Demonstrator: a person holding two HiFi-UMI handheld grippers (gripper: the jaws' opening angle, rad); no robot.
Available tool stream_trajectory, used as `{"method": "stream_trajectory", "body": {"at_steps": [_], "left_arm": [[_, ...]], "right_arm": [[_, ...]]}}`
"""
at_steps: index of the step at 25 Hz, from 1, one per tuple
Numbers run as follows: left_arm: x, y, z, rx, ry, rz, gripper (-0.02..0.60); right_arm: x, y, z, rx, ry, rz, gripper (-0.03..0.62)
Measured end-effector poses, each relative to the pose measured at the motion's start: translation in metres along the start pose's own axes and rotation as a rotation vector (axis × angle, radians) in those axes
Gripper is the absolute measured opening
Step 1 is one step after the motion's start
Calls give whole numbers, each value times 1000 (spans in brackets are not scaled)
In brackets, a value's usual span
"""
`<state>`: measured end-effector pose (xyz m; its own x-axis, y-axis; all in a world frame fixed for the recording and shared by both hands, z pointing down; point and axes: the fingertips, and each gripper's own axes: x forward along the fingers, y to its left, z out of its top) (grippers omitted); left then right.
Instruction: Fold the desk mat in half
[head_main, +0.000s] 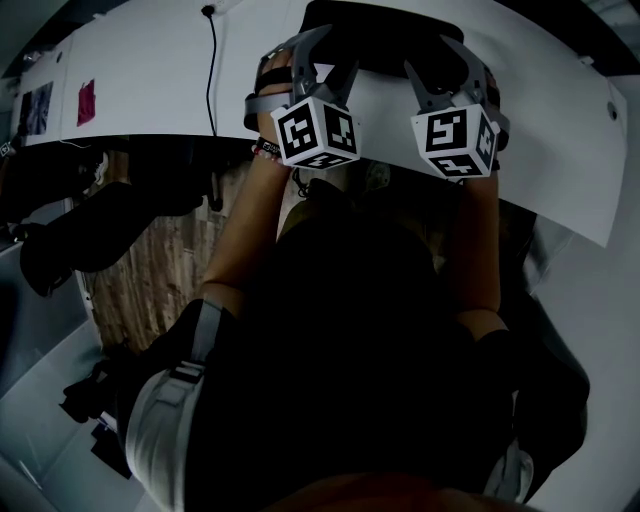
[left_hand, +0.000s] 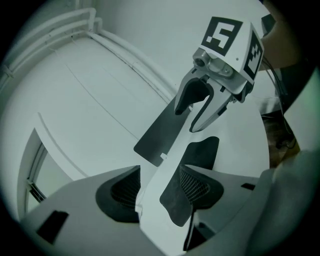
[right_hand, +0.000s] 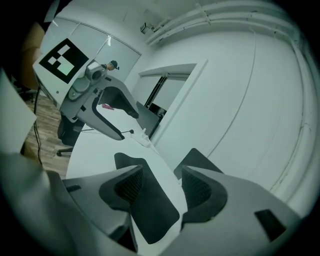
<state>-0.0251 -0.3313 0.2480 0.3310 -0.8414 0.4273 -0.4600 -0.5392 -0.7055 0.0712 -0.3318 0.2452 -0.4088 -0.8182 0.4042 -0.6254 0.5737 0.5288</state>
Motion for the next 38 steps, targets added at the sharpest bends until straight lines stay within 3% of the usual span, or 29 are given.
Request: {"method": "stream_trajectory", "body": {"at_steps": [17, 26, 38], "left_arm": [[-148, 0, 16, -68, -251, -55, 252], [-183, -20, 33, -43, -317, -94, 252], [-254, -36, 66, -51, -386, -75, 252]], "right_arm": [[-111, 67, 71, -15, 9, -144, 249], [-155, 87, 79, -24, 7, -166, 249], [-226, 108, 98, -50, -65, -189, 255]]}}
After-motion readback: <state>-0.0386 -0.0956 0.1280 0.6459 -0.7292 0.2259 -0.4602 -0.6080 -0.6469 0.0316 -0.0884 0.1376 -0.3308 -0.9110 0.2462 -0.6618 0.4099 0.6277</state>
